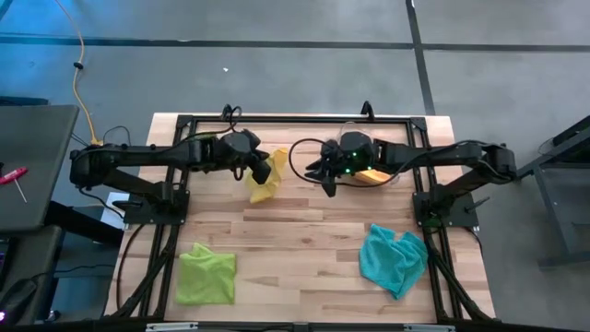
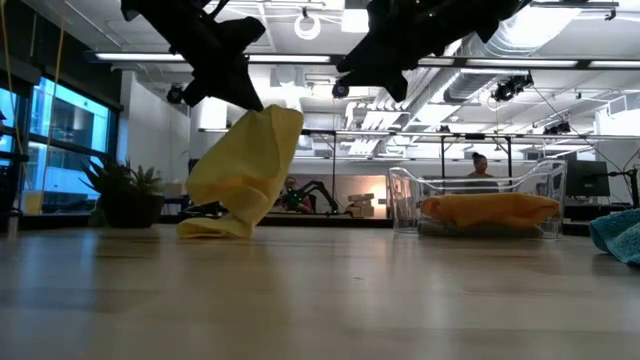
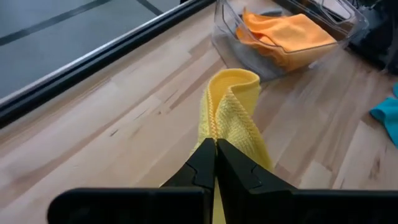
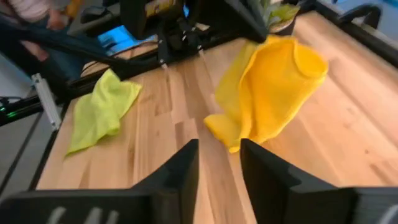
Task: Fold microfiber towels
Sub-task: Fold the yellow microfiber towel
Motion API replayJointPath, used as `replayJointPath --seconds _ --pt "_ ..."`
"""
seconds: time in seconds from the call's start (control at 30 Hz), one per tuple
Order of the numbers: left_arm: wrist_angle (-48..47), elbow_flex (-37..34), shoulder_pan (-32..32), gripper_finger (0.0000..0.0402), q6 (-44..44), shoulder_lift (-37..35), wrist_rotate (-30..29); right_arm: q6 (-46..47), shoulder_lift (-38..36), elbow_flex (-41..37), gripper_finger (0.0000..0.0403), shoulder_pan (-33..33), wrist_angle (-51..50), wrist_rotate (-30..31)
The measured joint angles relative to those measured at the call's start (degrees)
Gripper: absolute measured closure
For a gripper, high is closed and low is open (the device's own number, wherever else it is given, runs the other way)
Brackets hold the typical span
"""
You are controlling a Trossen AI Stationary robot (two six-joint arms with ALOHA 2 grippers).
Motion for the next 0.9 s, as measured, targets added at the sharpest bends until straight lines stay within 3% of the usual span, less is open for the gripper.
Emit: replayJointPath --seconds 0.3,0.6,0.77,0.9 --pt "0.0 0.0 -0.1 0.0401 3.4 0.0 0.0 -0.9 0.0 1.4 0.0233 0.0 -0.6 2.5" --pt "-2.6 0.0 -0.1 0.0401 9.9 0.0 8.0 -0.9 0.0 1.4 0.0231 0.0 -0.6 2.5" --pt "-1.4 0.0 -0.1 0.0401 9.9 -0.3 6.9 -1.5 0.0 1.4 0.0231 0.1 -0.6 2.4" --pt "2.6 0.0 0.0 0.0401 9.4 -1.5 5.1 -8.0 0.0 1.4 0.0231 2.2 -2.8 2.4"
